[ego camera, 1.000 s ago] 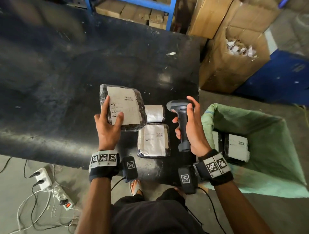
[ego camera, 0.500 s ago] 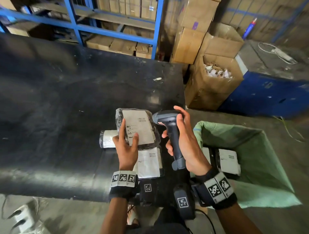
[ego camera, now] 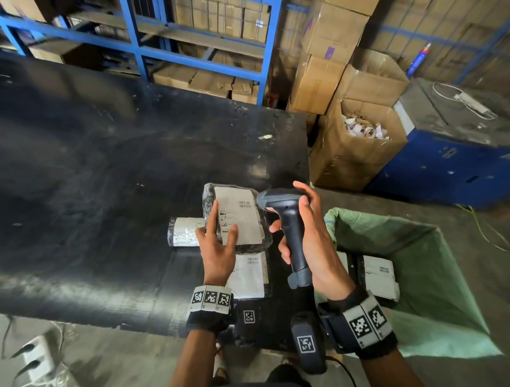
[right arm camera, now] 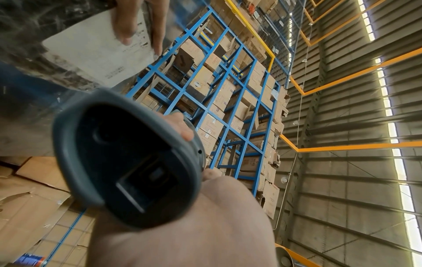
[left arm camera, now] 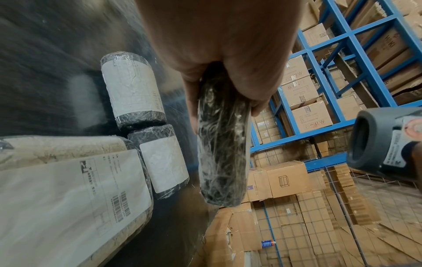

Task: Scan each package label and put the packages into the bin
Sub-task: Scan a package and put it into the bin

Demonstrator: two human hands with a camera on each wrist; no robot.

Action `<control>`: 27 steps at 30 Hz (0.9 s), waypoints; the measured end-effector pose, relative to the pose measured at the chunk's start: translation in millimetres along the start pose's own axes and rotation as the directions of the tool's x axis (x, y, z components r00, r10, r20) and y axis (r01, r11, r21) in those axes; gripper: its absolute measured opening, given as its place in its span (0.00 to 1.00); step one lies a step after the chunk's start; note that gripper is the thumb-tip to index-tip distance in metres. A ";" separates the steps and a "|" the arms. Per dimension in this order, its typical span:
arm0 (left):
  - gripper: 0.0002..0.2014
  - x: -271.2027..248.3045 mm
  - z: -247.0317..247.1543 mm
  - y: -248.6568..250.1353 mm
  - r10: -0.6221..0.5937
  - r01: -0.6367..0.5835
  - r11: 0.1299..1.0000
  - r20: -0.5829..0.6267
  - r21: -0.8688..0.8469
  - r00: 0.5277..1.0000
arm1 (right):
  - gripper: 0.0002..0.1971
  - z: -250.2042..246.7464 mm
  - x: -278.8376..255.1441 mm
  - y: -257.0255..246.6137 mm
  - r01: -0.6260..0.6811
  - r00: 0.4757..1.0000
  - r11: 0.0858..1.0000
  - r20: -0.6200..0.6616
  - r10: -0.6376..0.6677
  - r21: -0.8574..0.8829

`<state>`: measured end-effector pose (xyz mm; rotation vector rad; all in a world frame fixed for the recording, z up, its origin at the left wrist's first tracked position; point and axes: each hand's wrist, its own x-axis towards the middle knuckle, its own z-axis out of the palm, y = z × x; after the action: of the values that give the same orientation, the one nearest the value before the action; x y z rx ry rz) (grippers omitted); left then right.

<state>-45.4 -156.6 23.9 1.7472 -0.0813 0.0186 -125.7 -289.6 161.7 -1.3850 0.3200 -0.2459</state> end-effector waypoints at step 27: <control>0.36 0.4 -28.6 -42.1 -0.038 0.038 0.999 0.003 -0.024 0.999 | 0.17 -79.8 9.2 237.7 -0.476 0.843 0.852 -0.388 0.372 -0.218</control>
<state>-41.3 -121.1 -12.3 1.7241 -0.0495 -0.0121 -150.0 -325.6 -85.3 -1.5330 0.9780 -0.0526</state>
